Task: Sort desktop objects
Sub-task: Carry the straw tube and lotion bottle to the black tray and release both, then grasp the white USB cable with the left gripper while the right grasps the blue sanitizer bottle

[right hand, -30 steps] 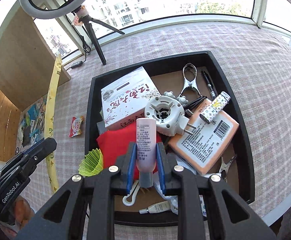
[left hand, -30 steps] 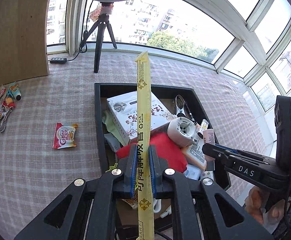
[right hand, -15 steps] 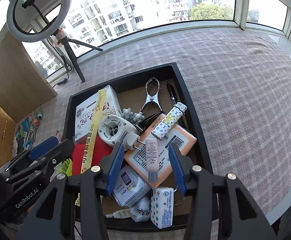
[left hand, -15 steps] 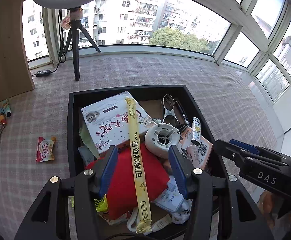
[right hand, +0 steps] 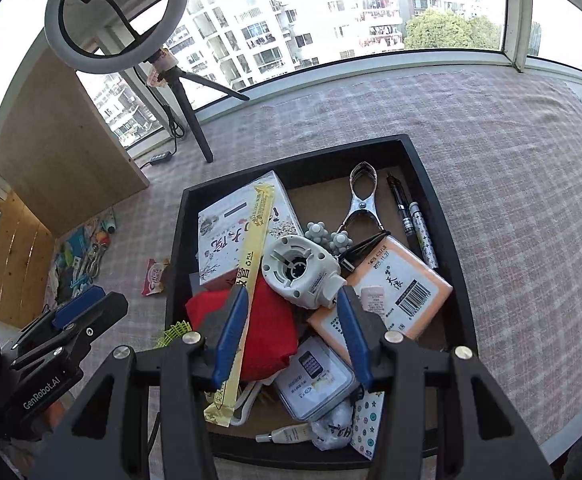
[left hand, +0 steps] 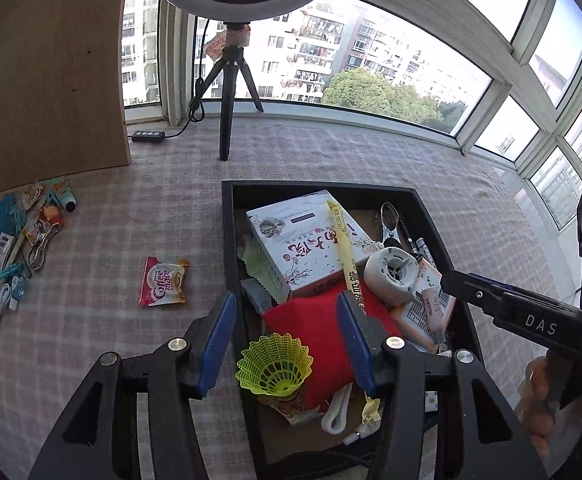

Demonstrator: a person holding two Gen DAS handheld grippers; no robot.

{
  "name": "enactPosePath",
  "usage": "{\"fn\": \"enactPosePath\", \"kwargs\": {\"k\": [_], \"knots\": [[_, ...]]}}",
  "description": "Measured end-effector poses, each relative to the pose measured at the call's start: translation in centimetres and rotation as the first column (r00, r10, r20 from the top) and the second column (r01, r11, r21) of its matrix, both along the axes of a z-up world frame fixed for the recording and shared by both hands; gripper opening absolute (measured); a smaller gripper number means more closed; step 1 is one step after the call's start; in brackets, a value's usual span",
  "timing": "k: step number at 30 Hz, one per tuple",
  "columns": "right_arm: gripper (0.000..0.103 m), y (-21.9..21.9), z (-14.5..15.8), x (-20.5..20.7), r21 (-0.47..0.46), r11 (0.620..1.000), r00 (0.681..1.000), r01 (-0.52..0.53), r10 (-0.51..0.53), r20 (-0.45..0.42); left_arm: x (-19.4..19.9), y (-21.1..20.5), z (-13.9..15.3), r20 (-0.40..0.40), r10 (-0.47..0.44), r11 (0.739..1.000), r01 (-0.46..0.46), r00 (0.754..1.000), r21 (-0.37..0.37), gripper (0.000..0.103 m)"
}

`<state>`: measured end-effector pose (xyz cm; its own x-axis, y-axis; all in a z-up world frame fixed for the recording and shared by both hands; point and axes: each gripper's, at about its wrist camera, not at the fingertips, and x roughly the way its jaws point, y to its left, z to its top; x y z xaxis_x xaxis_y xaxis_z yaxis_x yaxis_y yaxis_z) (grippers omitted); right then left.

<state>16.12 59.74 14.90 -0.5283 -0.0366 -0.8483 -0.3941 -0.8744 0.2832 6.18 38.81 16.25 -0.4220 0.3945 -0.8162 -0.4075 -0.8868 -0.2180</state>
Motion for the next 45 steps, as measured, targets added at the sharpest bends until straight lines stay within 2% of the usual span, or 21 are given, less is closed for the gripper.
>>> {"fn": "enactPosePath", "kwargs": {"k": [7, 12, 18, 20, 24, 28, 33, 39, 45], "knots": [[0.046, -5.4, -0.5, -1.9, -0.001, 0.998, 0.998, -0.057, 0.057, 0.005, -1.0, -9.2, 0.0, -0.023, 0.103, 0.995, -0.103, 0.994, -0.011, 0.05], [0.046, -10.7, -0.6, -3.6, -0.001, 0.996, 0.996, -0.086, 0.086, 0.005, -2.3, -17.3, -1.7, -0.012, 0.153, 0.988, -0.153, 0.988, -0.033, 0.05], [0.046, -19.3, -1.2, -6.8, -0.016, 0.994, 0.994, -0.109, 0.109, 0.009, -4.7, -27.5, -4.3, 0.009, 0.18, 0.98, -0.178, 0.984, -0.091, 0.047], [0.046, -22.6, -1.6, -8.3, -0.009, 0.992, 0.992, -0.127, 0.128, 0.014, -5.7, -30.1, -5.4, 0.011, 0.186, 0.975, -0.183, 0.983, -0.126, 0.045], [0.046, -28.8, -2.8, -11.8, -0.034, 0.985, 0.985, -0.171, 0.172, 0.023, -7.7, -34.3, -7.6, 0.046, 0.185, 0.974, -0.177, 0.982, -0.142, 0.04], [0.046, -34.5, -4.7, -15.9, -0.031, 0.972, 0.97, -0.234, 0.235, 0.062, -9.2, -36.2, -9.5, 0.077, 0.181, 0.978, -0.171, 0.98, -0.123, 0.04], [0.045, -39.4, -7.3, -20.4, -0.006, 0.957, 0.949, -0.29, 0.289, 0.129, -10.7, -35.9, -11.9, 0.107, 0.15, 0.983, -0.136, 0.983, -0.124, 0.035], [0.045, -41.4, -10.9, -24.1, -0.044, 0.956, 0.934, -0.288, 0.291, 0.208, -11.8, -34.9, -13.5, 0.112, 0.133, 0.983, -0.117, 0.985, -0.141, 0.034], [0.045, -41.9, -12.9, -26.6, -0.074, 0.96, 0.927, -0.271, 0.281, 0.248, -12.9, -33.8, -14.4, 0.112, 0.106, 0.984, -0.088, 0.988, -0.157, 0.034]]}}
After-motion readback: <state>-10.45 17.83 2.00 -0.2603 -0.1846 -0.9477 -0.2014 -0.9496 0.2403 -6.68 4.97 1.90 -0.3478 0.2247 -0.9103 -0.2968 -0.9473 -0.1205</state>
